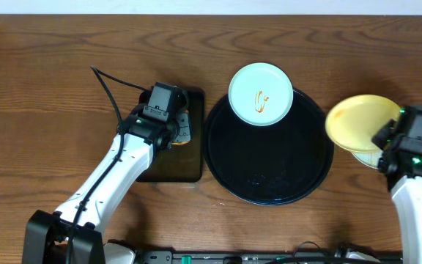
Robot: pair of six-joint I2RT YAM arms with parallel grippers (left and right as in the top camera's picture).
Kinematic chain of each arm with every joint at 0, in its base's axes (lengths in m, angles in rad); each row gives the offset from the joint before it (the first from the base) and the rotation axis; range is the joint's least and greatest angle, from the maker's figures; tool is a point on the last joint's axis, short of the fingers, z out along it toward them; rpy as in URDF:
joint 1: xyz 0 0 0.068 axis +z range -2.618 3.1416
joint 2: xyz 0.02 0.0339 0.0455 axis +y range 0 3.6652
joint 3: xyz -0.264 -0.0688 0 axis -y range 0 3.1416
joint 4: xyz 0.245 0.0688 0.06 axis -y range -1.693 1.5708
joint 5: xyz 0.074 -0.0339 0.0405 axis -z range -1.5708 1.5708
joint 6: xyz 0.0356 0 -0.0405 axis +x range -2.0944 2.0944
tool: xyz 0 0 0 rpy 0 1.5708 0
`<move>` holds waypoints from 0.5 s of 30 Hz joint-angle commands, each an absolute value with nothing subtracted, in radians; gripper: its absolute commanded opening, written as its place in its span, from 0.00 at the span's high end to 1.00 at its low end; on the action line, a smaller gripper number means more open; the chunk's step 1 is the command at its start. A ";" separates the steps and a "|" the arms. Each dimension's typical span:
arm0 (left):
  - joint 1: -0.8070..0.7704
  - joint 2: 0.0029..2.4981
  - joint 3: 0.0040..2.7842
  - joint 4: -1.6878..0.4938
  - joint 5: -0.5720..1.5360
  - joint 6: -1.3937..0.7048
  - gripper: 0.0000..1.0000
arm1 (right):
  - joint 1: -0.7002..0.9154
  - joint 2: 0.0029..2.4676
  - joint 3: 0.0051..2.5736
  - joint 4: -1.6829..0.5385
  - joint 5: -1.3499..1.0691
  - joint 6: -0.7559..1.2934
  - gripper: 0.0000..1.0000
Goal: Clean dirty plates on tray and stack at the side
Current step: 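Carry the yellow plate right and stack it on the green plate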
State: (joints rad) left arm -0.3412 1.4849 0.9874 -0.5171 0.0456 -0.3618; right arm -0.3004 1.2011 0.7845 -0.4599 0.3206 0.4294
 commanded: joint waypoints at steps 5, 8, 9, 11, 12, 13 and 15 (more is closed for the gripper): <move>-0.337 1.496 0.972 -0.516 0.033 -0.349 0.92 | -0.472 1.328 0.801 -0.430 0.226 0.460 0.99; -0.337 1.496 0.972 -0.516 0.033 -0.349 0.91 | -0.487 1.362 0.801 -0.421 0.206 0.459 0.97; -0.337 1.496 0.972 -0.516 0.033 -0.350 0.92 | -0.488 1.370 0.801 -0.414 0.189 0.459 0.92; -0.337 1.496 0.972 -0.515 0.033 -0.350 0.92 | -0.488 1.373 0.801 -0.408 0.150 0.459 0.79; -0.337 1.496 0.972 -0.515 0.033 -0.349 0.92 | -0.487 1.373 0.801 -0.405 0.133 0.459 0.76; -0.337 1.496 0.972 -0.515 0.033 -0.349 0.91 | -0.487 1.373 0.801 -0.397 0.109 0.459 0.73; -0.337 1.496 0.972 -0.516 0.033 -0.349 0.92 | -0.487 1.373 0.801 -0.376 0.049 0.459 0.64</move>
State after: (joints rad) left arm -0.3412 1.4849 0.9874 -0.5167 0.0456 -0.3618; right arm -0.4839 1.3708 0.7845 -0.3950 0.1543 0.4526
